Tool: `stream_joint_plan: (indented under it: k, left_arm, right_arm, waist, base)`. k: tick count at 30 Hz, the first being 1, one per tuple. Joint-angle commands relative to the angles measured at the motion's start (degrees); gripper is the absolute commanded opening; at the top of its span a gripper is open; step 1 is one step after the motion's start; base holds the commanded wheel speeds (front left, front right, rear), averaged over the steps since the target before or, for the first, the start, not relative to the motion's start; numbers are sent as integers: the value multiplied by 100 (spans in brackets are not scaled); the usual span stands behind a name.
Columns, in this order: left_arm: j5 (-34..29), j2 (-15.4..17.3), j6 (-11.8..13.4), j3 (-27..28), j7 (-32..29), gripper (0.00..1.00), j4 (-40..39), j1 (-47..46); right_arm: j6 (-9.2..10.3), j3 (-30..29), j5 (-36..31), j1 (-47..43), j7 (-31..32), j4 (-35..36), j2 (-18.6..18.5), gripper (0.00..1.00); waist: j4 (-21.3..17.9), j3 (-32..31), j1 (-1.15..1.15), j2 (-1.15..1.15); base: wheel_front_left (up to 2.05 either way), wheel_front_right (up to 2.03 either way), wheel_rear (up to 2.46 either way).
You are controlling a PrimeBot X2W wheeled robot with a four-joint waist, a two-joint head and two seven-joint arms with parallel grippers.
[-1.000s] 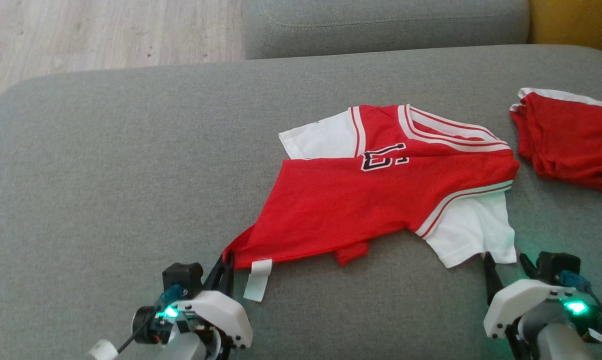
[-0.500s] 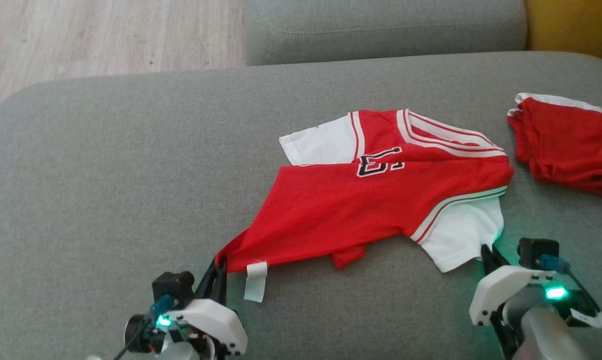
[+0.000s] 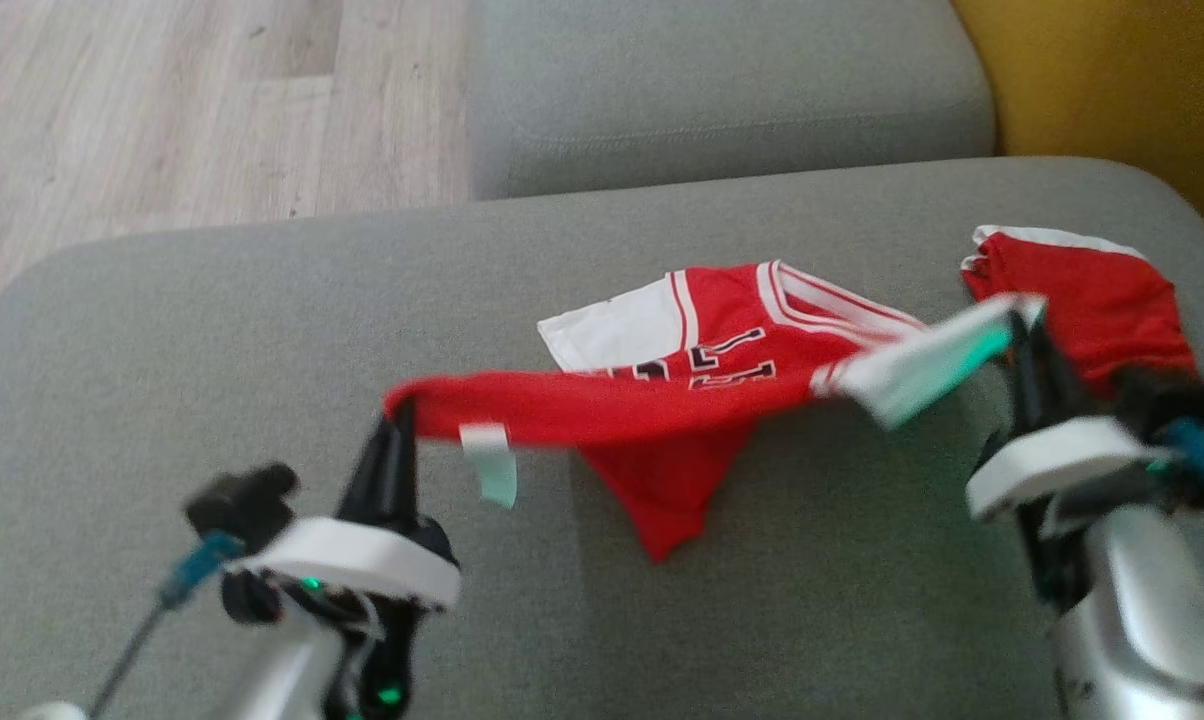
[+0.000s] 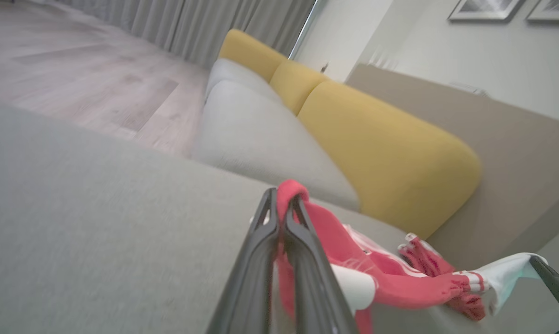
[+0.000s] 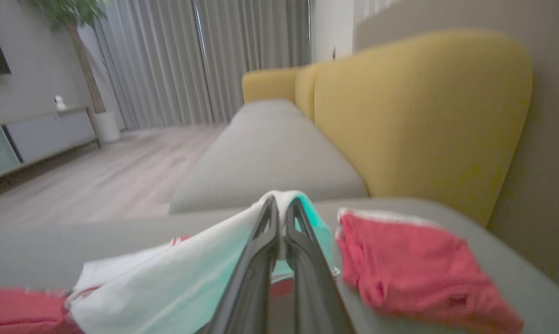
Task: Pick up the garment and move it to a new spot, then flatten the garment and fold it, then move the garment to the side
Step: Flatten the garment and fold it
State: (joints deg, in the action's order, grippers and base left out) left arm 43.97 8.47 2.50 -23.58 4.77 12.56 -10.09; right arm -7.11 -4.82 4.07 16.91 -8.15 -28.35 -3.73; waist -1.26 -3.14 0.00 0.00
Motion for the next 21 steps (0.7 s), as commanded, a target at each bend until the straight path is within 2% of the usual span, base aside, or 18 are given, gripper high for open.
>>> stream_joint_plan:
  k: [1,7,8,13,17,21]
  left_arm:
    - [71,190,-1,349,-43,0,-472,-352]
    - [423,537,181,827,-484,0,-2118,-596]
    - [423,537,181,827,-484,0,-2118,-596]
    - [604,812,403,1102,-977,0,-3370,-970]
    - [641,1014,611,1184,-1443,0,-4117,-1400]
    - [623,1221,751,1193,-1870,0,-4313,-1803]
  right_arm:
    - [-37,135,53,252,51,575,-108,0]
    - [-37,-57,-15,60,675,2983,-277,0]
    - [-37,-57,-15,60,675,2983,-277,0]
    - [-37,-195,-89,-42,1201,4718,-349,0]
    - [-37,-188,-84,-25,1593,5583,-443,0]
    - [-37,-101,-18,40,1895,5931,-512,0]
  waist:
    - [-57,-81,0,0]
    - [-137,-205,0,0]
    - [-137,-205,0,0]
    - [-196,-219,0,0]
    - [-239,-162,0,0]
    - [-273,-25,0,0]
  base:
    - [0,0,0]
    - [0,0,0]
    - [0,0,0]
    - [0,0,0]
    - [0,0,0]
    - [0,0,0]
